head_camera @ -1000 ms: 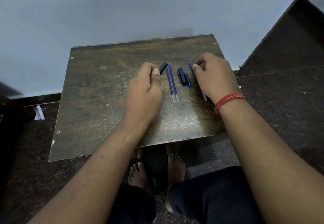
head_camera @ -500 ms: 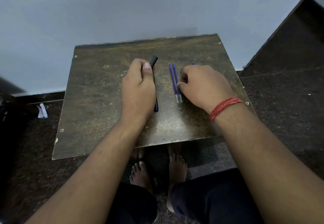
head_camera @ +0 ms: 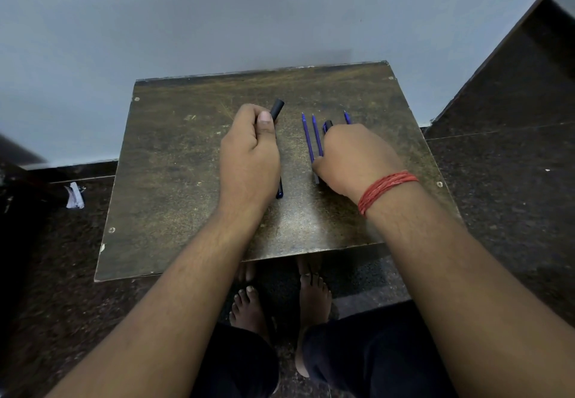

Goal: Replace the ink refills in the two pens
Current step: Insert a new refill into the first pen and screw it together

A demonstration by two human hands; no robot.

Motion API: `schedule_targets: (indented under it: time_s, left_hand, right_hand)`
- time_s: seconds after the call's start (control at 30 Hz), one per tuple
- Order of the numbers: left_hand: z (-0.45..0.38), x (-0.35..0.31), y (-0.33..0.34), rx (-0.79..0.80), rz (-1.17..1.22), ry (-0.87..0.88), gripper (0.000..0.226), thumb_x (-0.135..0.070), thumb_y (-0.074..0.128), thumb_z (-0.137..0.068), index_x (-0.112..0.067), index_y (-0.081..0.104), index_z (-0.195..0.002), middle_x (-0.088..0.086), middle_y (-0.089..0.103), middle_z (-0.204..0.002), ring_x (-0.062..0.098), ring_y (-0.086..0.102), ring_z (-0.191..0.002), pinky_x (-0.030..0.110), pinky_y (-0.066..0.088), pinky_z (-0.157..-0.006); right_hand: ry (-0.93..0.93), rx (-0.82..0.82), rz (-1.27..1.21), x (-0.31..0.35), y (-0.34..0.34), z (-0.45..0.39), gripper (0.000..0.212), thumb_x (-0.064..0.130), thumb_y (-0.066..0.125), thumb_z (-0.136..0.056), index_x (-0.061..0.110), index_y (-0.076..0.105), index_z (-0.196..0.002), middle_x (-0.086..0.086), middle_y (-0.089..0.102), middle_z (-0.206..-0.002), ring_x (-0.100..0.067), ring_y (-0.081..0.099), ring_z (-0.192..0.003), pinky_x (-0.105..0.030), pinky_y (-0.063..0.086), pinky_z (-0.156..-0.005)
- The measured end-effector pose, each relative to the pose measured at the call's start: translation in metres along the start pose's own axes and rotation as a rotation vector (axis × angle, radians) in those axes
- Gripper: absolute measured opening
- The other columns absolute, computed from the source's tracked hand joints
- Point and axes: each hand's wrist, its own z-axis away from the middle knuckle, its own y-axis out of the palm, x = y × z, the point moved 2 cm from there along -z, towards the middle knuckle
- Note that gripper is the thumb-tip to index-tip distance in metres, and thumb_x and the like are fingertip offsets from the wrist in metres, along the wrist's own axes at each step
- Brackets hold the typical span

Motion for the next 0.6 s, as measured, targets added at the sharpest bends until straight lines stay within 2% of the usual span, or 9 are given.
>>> schedule_targets:
  time_s: [0.1, 0.27, 0.37, 0.47, 0.6]
  left_hand:
    - [0.0, 0.0, 0.0, -0.003, -0.005, -0.003, 0.024, -0.023, 0.04, -0.106, -0.017, 0.051, -0.086, -0.01, 0.047, -0.067, 0.0, 0.041, -0.059, 0.02, 0.032, -0.052]
    - [-0.001, 0.0, 0.0, -0.008, -0.001, -0.009, 0.024, -0.024, 0.04, -0.106, -0.015, 0.053, -0.087, -0.008, 0.048, -0.068, 0.002, 0.041, -0.06, 0.023, 0.033, -0.054]
    - [-0.001, 0.0, -0.002, -0.014, 0.006, -0.015, 0.025, -0.024, 0.04, -0.106, -0.014, 0.053, -0.087, -0.006, 0.049, -0.069, 0.003, 0.04, -0.06, 0.027, 0.034, -0.056]
    - [-0.002, 0.0, -0.002, -0.015, 0.017, -0.011, 0.025, -0.023, 0.04, -0.106, -0.012, 0.054, -0.088, -0.006, 0.049, -0.068, 0.004, 0.039, -0.061, 0.028, 0.034, -0.056]
    - [-0.002, 0.0, -0.001, 0.002, 0.024, -0.009, 0.024, -0.023, 0.04, -0.106, -0.014, 0.054, -0.088, -0.007, 0.049, -0.069, 0.005, 0.041, -0.062, 0.026, 0.035, -0.056]
  right_hand:
    - [-0.003, 0.007, 0.01, 0.005, 0.0, -0.001, 0.027, 0.029, 0.063, -0.09, 0.013, 0.045, -0.078, -0.002, 0.042, -0.068, -0.029, 0.056, -0.071, -0.035, 0.046, -0.062]
    - [-0.021, -0.027, -0.028, 0.006, -0.008, 0.001, 0.035, 0.036, 0.066, -0.085, 0.016, 0.044, -0.066, -0.002, 0.047, -0.065, -0.018, 0.047, -0.055, -0.028, 0.034, -0.051]
    - [-0.023, -0.096, -0.161, 0.002, -0.021, 0.003, 0.03, 0.038, 0.063, -0.076, 0.015, 0.053, -0.061, -0.001, 0.054, -0.059, -0.017, 0.051, -0.053, -0.024, 0.029, -0.047]
    - [-0.017, -0.153, -0.349, -0.003, -0.029, 0.006, 0.03, 0.04, 0.059, -0.07, 0.011, 0.058, -0.062, 0.003, 0.055, -0.054, -0.014, 0.052, -0.052, -0.024, 0.031, -0.048]
    - [0.016, -0.125, -0.654, -0.006, -0.026, 0.007, 0.034, 0.037, 0.06, -0.069, 0.003, 0.06, -0.064, 0.001, 0.05, -0.054, -0.012, 0.039, -0.047, -0.024, 0.031, -0.05]
